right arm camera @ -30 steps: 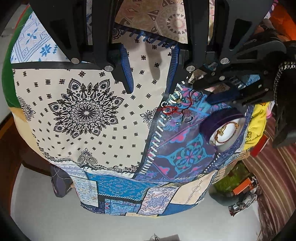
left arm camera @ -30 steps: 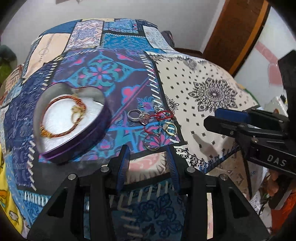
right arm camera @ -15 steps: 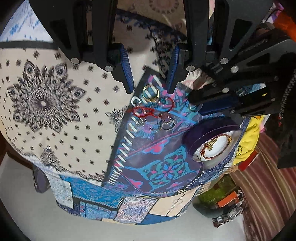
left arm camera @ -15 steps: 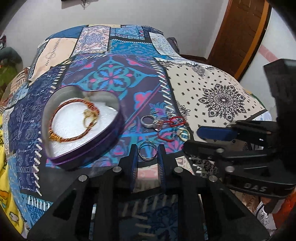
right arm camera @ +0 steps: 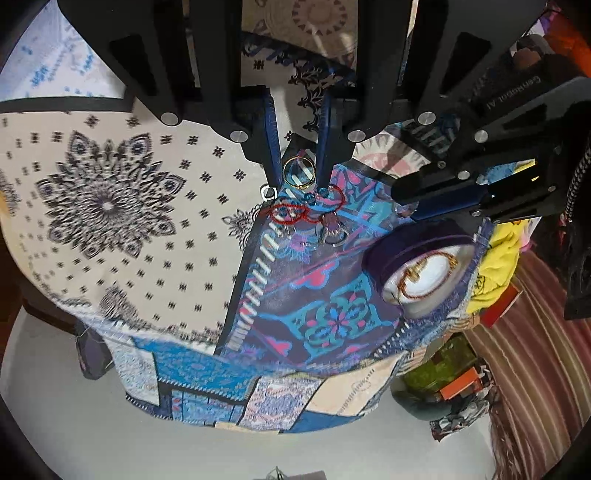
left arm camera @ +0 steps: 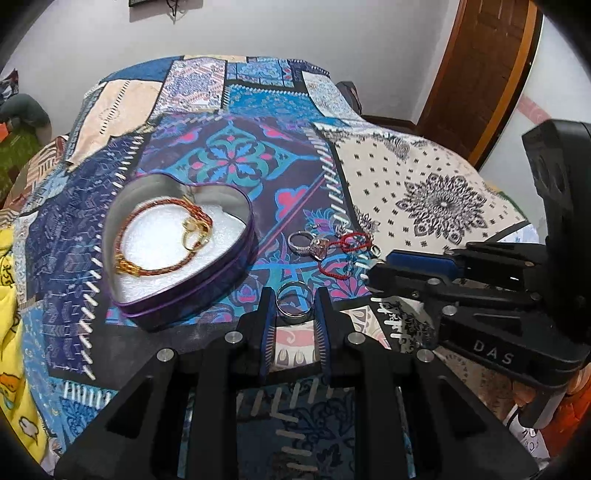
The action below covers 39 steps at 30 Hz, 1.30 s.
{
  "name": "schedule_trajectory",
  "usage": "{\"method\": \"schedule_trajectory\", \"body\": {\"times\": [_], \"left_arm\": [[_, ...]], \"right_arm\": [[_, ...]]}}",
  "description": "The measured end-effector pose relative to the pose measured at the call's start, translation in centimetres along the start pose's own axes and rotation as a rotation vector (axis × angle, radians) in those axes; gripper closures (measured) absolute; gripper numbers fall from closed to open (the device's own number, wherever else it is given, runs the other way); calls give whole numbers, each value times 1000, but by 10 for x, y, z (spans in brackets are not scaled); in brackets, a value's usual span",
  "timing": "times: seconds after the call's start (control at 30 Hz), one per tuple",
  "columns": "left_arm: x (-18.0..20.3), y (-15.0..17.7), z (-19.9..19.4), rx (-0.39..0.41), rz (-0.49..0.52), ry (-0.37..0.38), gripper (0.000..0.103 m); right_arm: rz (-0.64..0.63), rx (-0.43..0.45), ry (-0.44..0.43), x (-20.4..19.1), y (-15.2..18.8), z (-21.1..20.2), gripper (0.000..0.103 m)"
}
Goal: Organize jewelry
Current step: 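Grasp a silver ring with the left tool while the right tool grasps a gold ring, then carry both rings over the heart tin and open both tools to drop them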
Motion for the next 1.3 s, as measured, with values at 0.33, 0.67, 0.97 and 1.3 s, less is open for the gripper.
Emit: {"method": "schedule_trajectory", "body": {"times": [0.33,0.67,0.97,1.3], "left_arm": [[-9,-18,-55,115,-9,-27,83],[-29,-31,-103,222,-42,-60,83],[-54,-36,-119,263,-73,-89,83],[-81,-34,-99,234,-114,-87,83]], "right_arm": [[-15,122,-1,-21,-27,-43,86],[-40,209,-38,-51,-53,-61,86],[-51,231,-81,-73,-71,-52,86],[-61,179,-118,-87,-77,-20,86]]}}
Point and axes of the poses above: each gripper's, at about its wrist camera, not at the fingertips, and z roughly the way its jaws point, x to its right, y to its underside, the point moved 6 cm from there along z, roughly the way its jaws point, and after that the axes turned 1 degree about z, right-handed, at the moved point
